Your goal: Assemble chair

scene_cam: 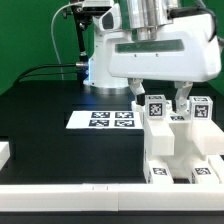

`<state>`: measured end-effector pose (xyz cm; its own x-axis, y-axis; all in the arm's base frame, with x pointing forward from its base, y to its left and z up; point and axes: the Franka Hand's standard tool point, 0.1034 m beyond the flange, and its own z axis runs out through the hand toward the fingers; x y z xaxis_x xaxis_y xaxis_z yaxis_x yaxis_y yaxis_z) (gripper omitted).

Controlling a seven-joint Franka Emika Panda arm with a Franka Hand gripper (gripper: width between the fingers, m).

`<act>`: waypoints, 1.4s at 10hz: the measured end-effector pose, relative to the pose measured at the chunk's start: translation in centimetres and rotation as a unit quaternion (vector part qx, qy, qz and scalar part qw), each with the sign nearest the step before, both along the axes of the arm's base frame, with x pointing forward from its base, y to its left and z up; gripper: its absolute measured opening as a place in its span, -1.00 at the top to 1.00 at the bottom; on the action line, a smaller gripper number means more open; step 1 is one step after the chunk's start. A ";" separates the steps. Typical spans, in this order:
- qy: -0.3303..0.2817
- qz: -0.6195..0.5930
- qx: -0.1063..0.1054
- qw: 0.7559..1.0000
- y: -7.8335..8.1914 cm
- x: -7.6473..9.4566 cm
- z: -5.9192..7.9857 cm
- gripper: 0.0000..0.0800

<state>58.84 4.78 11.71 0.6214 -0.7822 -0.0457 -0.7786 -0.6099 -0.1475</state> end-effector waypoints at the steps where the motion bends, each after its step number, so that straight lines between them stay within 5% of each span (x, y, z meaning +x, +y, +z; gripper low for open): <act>1: -0.002 0.017 -0.002 1.000 -0.1 0.0 0.0 -0.62; 4: -0.017 0.140 -0.016 0.990 -0.3 0.0 -0.1 -0.62; 6: -0.026 0.335 -0.053 0.940 -0.3 -0.2 -0.4 -0.62; 7: -0.024 0.315 -0.051 0.948 -0.4 -0.2 -0.4 -0.62; 10: -0.019 0.269 -0.048 0.962 -0.5 -0.2 -0.4 0.30; 14: 0.001 0.025 -0.028 0.999 -0.4 0.0 -0.4 0.30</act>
Offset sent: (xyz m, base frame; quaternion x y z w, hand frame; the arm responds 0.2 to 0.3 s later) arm 0.0000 0.0000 0.0000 0.0000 0.0000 -0.1938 0.9810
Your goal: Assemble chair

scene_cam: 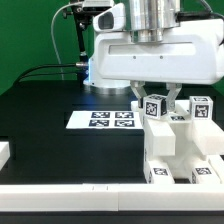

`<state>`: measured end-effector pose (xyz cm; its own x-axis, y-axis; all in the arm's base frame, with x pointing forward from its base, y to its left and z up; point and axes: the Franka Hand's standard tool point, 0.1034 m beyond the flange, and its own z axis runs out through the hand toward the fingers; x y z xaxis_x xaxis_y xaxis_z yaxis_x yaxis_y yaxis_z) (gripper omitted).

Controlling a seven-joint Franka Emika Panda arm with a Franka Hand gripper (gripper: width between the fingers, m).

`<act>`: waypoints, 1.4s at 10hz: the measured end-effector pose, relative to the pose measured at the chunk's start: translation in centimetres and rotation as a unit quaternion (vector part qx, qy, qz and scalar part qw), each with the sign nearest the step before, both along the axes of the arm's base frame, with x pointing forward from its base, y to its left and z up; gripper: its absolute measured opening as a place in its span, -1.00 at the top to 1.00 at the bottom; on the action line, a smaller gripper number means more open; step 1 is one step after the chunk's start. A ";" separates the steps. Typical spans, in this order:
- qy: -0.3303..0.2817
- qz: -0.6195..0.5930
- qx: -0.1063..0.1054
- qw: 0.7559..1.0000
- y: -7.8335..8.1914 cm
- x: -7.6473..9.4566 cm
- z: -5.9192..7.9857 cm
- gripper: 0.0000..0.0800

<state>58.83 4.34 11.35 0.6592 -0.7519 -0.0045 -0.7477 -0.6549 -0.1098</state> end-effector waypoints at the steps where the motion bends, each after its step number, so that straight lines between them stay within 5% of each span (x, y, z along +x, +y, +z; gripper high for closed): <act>1: -0.002 -0.090 0.008 0.996 0.1 0.0 -0.1 0.30; 4: -0.008 -0.299 0.043 0.953 0.4 0.4 0.0 0.30; 7: -0.008 -0.288 0.041 0.957 0.4 0.4 -0.1 0.30; 8: -0.010 -0.266 0.039 0.963 0.3 0.3 -0.2 -0.23; 9: -0.003 -0.196 0.032 0.980 0.6 0.1 -0.2 -0.49; 11: -0.009 -0.013 0.018 1.000 1.1 0.0 -0.4 -0.60; 14: -0.019 0.077 0.008 0.997 0.9 0.0 -0.4 -0.62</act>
Offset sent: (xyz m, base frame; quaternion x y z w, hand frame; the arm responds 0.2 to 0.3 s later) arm 0.0102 0.0133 0.0017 0.0612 -0.0183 0.3486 0.9351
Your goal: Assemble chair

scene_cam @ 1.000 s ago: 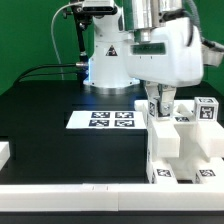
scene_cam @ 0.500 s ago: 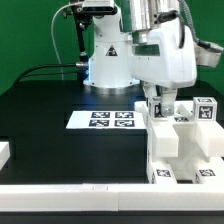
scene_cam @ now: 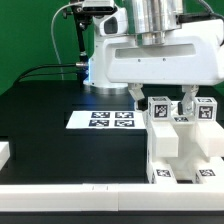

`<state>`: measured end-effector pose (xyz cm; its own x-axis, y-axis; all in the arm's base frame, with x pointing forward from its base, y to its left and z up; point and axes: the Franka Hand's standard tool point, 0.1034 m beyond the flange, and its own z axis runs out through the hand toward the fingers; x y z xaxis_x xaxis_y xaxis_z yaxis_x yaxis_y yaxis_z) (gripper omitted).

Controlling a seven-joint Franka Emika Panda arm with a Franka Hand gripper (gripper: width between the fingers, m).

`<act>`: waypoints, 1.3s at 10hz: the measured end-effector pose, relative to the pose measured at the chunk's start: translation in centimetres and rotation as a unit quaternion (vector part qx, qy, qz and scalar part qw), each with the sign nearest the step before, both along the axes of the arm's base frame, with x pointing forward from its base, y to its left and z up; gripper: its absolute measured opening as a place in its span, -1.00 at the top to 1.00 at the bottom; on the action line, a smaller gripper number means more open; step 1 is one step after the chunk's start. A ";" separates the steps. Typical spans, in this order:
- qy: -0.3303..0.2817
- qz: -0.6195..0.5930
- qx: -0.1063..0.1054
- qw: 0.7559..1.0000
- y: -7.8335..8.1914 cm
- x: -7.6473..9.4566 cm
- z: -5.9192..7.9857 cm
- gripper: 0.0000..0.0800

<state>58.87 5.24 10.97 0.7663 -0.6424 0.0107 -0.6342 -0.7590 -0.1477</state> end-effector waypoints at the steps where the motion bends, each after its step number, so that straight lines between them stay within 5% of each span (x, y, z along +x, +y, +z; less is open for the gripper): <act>1: -0.003 0.025 -0.003 1.000 -0.1 0.0 0.0 -0.62; 4: -0.016 0.265 -0.057 0.962 -0.6 0.1 0.5 -0.62; 6: -0.014 0.253 -0.056 0.966 -0.8 0.1 0.3 0.05; 7: -0.014 0.251 -0.056 0.966 -0.8 0.1 0.3 0.05; 8: -0.012 0.226 -0.053 0.973 -0.8 0.1 0.3 0.30; 13: 0.008 -0.048 -0.025 0.998 -0.6 0.2 0.2 0.30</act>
Offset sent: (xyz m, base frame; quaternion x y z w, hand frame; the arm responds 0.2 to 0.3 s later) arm 0.0032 0.0089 0.0057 -0.0489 -0.0226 -0.4519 0.8905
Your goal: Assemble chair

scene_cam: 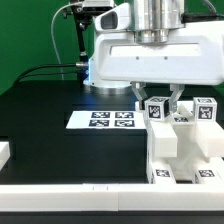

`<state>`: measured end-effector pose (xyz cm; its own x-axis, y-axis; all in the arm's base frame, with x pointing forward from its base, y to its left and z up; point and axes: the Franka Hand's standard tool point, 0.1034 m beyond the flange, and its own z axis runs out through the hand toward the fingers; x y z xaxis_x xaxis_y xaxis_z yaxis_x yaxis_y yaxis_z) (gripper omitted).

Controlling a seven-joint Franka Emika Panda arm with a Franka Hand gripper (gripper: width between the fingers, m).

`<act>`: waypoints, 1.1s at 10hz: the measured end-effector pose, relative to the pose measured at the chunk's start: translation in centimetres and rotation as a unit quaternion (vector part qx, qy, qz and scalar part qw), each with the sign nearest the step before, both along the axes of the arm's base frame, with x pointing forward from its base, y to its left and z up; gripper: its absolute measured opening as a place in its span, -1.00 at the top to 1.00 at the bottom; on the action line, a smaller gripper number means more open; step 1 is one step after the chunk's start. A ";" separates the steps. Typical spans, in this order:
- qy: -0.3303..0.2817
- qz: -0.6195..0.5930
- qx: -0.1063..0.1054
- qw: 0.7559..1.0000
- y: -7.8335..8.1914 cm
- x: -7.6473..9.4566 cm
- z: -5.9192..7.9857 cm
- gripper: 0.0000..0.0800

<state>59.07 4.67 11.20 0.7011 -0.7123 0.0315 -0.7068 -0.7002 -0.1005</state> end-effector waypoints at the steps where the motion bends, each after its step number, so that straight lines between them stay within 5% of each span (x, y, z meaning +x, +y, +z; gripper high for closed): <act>1: 0.004 -0.083 0.009 0.996 0.1 0.0 0.1 0.30; 3: 0.022 -0.248 0.024 0.968 0.5 0.1 0.0 0.30; 6: 0.020 -0.264 0.025 0.964 0.5 0.1 -0.2 0.09; 7: 0.020 -0.244 0.023 0.969 0.5 0.1 -0.2 -0.38; 11: 0.012 0.026 0.001 1.000 0.5 0.4 0.1 -0.62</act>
Offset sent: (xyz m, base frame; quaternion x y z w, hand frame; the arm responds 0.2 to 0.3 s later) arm 0.0087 0.0127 -0.0085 0.0349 0.0092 0.2741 0.9610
